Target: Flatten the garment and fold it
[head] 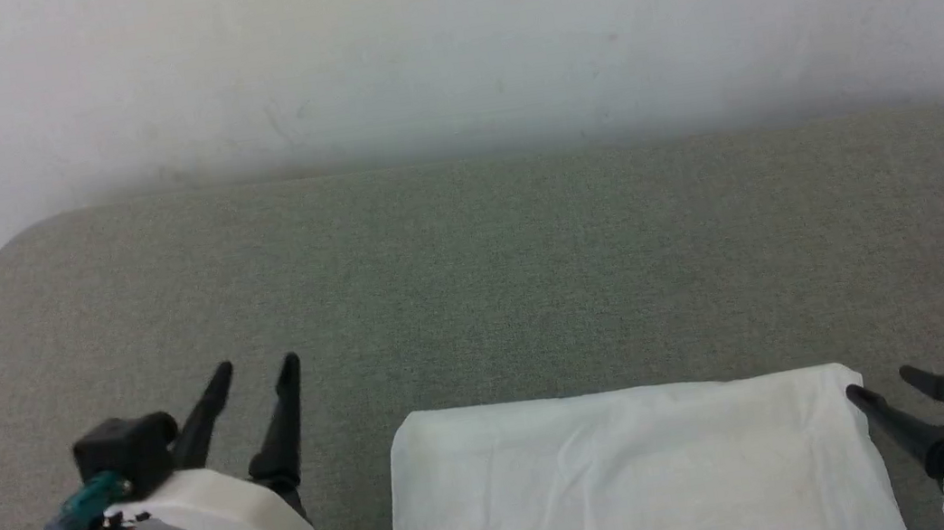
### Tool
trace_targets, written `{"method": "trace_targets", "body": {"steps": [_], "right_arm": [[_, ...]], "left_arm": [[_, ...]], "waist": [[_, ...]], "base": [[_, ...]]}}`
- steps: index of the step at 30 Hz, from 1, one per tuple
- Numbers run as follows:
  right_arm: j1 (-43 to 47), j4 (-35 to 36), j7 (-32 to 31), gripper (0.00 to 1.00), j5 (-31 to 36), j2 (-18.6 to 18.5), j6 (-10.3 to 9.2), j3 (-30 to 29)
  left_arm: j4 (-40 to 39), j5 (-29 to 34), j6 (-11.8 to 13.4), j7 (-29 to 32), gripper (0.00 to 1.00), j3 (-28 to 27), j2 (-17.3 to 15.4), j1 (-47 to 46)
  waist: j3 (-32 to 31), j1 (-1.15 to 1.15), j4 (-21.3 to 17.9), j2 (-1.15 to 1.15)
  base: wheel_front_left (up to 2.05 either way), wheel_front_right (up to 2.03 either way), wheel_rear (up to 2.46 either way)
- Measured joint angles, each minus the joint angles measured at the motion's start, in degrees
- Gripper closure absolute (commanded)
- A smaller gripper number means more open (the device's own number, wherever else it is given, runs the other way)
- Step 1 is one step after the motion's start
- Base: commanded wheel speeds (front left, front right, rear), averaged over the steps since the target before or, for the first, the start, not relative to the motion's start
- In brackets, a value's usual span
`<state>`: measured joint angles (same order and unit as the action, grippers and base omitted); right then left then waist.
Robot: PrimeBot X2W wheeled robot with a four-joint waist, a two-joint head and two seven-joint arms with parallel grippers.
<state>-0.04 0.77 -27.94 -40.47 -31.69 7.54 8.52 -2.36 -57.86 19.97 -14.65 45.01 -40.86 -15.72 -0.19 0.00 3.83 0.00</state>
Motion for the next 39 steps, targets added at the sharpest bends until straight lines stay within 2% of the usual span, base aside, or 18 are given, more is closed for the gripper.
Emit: {"method": "trace_targets", "body": {"steps": [4,8,10,13,17,22,29,30,31,39], "right_arm": [[2.8,-4.0,-1.2,0.00,5.5,9.5,0.00,-6.0],[4.1,-6.7,-2.4,0.00,11.1,16.8,0.00,-12.2],[4.9,-7.2,-4.2,0.00,15.2,18.8,-0.01,-13.4],[6.2,-7.8,-6.2,0.00,17.7,22.6,-0.01,-15.9],[6.6,-8.9,-7.3,0.00,20.8,25.1,0.00,-18.0],[6.4,-10.6,-7.8,0.00,20.9,27.0,-0.01,-18.4],[5.6,-12.3,-7.9,0.00,19.2,26.5,-0.10,-15.2],[5.4,-12.6,-7.9,0.31,18.9,26.3,-0.12,-14.8],[5.3,-12.8,-7.8,0.98,18.7,26.2,-0.25,-14.5],[4.4,-14.8,-2.9,1.00,18.2,26.4,0.11,-14.4]], "left_arm": [[-3.9,6.9,0.2,-0.1,0.00,-17.4,8.4,7.5],[-5.4,17.2,-2.7,-0.1,0.00,-27.1,15.1,15.5],[-5.0,21.1,-4.9,-0.1,0.00,-28.9,17.2,18.3],[-3.4,24.4,-8.1,-0.1,0.00,-31.0,19.7,20.7],[-1.7,27.9,-11.3,-0.1,0.00,-33.9,22.0,21.8],[0.3,30.9,-14.6,-0.1,0.00,-36.6,25.4,22.4],[2.6,34.3,-18.3,-0.1,0.00,-39.2,28.7,22.2],[2.9,34.7,-18.7,-0.1,0.00,-39.6,28.9,22.2],[3.2,34.9,-19.1,-0.1,0.00,-39.9,29.2,22.2],[5.0,37.4,-21.5,-0.1,0.00,-42.2,31.3,22.0]], "waist": [[0.4,0.00,0.1,0.00],[0.4,0.00,0.6,0.00],[0.2,0.00,0.7,0.00],[0.3,0.00,0.8,0.00],[0.5,-0.01,1.0,0.00],[1.2,0.00,1.1,0.00],[2.8,0.00,1.3,0.00],[3.0,0.00,1.3,0.00],[3.1,0.00,1.3,0.00],[3.1,0.00,0.8,0.00]], "base": [[0.00,0.00,0.00],[0.00,0.00,0.00],[0.00,0.00,0.00],[0.00,0.00,0.00],[0.00,0.00,0.00],[0.00,0.00,0.00],[0.00,0.00,0.00],[0.00,0.00,0.00],[0.00,0.00,0.00],[0.00,0.00,0.00]]}}
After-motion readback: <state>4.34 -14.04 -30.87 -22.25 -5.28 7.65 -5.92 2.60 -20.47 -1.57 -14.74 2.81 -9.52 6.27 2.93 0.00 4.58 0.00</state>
